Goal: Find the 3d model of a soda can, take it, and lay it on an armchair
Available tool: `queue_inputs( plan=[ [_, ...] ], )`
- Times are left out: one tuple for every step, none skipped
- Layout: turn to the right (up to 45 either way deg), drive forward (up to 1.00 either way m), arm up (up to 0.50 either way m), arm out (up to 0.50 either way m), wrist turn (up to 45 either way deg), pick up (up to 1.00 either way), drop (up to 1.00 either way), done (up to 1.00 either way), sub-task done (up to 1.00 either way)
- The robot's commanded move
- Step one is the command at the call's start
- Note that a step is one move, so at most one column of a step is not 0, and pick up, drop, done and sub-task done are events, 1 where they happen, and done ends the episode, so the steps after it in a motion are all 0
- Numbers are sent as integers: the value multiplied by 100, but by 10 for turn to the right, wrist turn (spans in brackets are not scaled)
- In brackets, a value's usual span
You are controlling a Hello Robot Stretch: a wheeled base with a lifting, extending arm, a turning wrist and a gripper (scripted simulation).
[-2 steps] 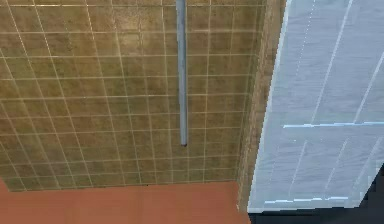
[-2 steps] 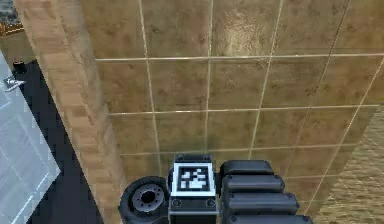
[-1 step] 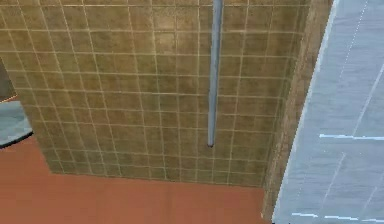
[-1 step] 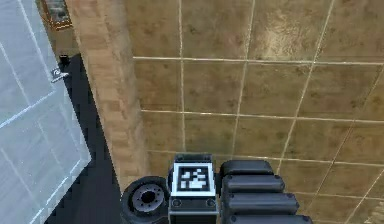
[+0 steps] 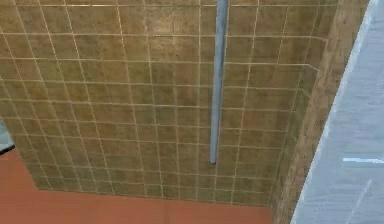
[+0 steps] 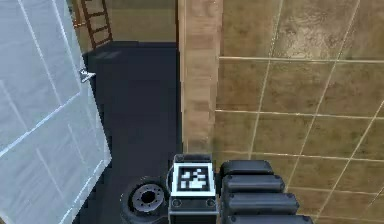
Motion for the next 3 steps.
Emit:
queue_inputs(
  plan=[
    [450,0,0,0,0,0,0,0,0],
    [360,0,0,0,0,0,0,0,0],
    [0,75,0,0,0,0,0,0,0]
  ],
)
